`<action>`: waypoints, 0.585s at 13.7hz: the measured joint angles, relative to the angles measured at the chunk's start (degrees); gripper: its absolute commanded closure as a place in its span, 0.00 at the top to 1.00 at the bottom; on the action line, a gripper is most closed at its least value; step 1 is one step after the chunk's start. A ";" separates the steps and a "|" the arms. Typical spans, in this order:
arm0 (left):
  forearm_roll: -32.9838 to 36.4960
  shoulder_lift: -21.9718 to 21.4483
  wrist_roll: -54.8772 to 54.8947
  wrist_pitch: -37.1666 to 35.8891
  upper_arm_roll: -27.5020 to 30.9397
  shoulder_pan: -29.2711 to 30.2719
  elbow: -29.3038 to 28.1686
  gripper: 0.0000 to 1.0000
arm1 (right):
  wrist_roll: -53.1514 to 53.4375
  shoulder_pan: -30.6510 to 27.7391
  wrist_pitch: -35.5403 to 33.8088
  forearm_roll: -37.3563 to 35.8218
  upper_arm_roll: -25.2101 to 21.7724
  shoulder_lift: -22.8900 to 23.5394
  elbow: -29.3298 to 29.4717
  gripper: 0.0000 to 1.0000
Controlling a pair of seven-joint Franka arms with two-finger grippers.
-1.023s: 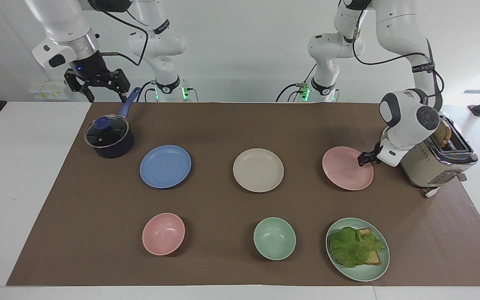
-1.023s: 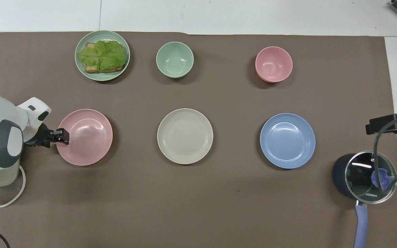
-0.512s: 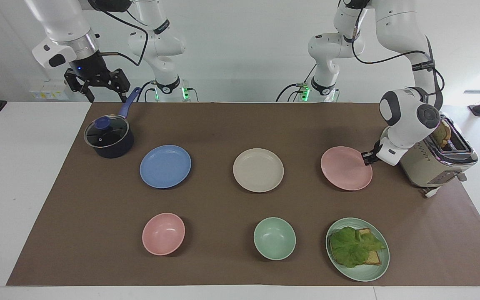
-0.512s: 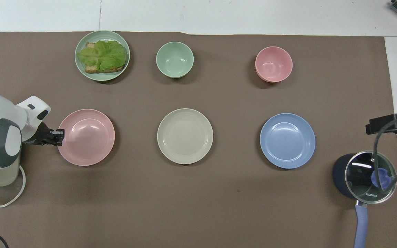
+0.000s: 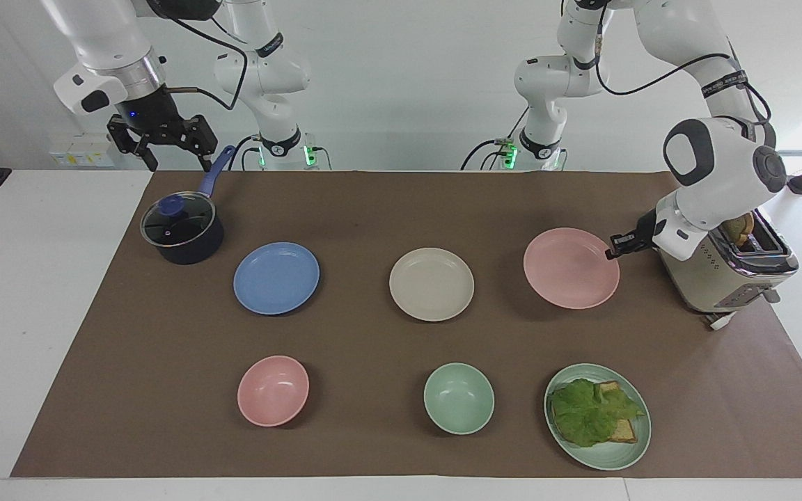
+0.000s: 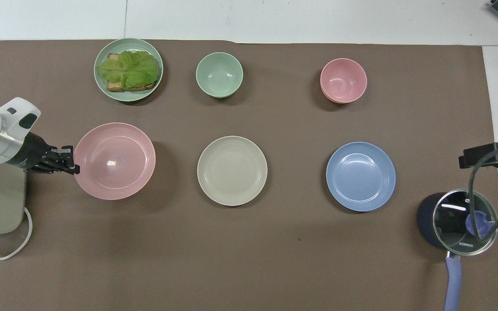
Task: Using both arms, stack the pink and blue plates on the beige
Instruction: 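Carry the pink plate with the left gripper onto the beige plate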
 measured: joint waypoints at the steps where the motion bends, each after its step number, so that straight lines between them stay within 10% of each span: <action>1: -2.26 -0.27 -0.24 -0.13 -0.40 -0.14 -0.01 0.00 | 0.00 0.00 0.00 0.00 0.00 0.00 0.00 1.00; 8: -7.53 -0.38 -19.48 7.69 -3.16 -15.63 -0.09 0.00 | 0.00 0.00 0.00 0.00 0.00 0.00 0.00 1.00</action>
